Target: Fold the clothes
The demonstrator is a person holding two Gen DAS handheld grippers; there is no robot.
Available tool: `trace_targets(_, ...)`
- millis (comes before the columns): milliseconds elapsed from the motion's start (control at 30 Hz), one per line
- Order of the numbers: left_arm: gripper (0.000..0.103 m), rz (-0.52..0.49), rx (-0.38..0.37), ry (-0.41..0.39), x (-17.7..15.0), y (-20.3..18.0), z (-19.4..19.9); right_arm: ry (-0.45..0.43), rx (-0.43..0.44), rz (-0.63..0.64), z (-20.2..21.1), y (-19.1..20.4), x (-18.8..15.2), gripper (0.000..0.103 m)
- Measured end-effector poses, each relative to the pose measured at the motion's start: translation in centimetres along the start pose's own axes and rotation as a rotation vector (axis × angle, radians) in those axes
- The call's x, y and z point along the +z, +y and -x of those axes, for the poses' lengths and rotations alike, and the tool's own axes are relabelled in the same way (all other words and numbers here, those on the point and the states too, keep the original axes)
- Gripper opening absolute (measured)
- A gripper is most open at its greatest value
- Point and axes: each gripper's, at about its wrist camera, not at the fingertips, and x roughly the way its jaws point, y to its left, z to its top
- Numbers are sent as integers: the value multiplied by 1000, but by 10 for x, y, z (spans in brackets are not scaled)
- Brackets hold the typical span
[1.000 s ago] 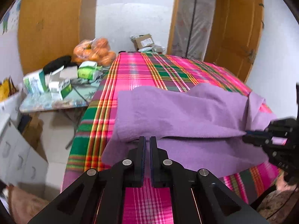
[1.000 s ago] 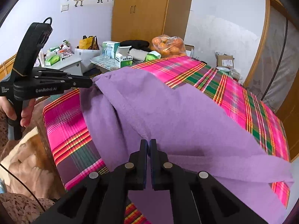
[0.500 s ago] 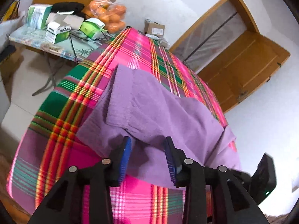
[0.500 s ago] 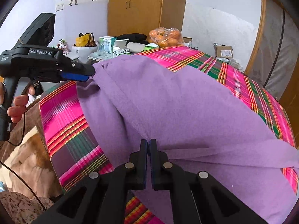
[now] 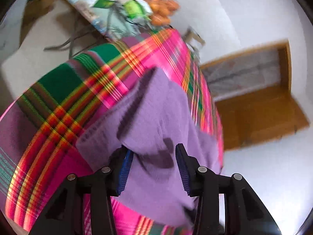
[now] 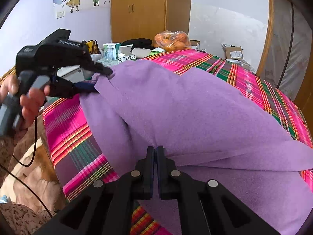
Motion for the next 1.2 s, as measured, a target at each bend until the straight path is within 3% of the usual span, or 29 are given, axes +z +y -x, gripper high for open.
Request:
trace_targets(133, 42, 7, 4, -35, 0, -3, 4, -13, -3, 6, 2, 0, 2, 3)
trace_targets(233, 23, -16, 1, -72, 2, -10, 11, -36, -9, 9, 8, 1, 5, 3)
trace_targets(333, 15, -46, -2, -104, 4, -18, 18, -62, -16, 14, 17, 4, 11, 3)
trace_targets(567, 13, -93, -22, -144, 12, -39, 31, -124, -39, 29, 40, 10, 25, 3)
trace_targets(867, 13, -103, -37, -178, 6, -38, 54, -190, -36, 87, 73, 26, 38, 3)
trace_targets(1200, 13, -51, 52, -131, -2, -2, 44, -40, 29, 96, 39, 32, 11, 3)
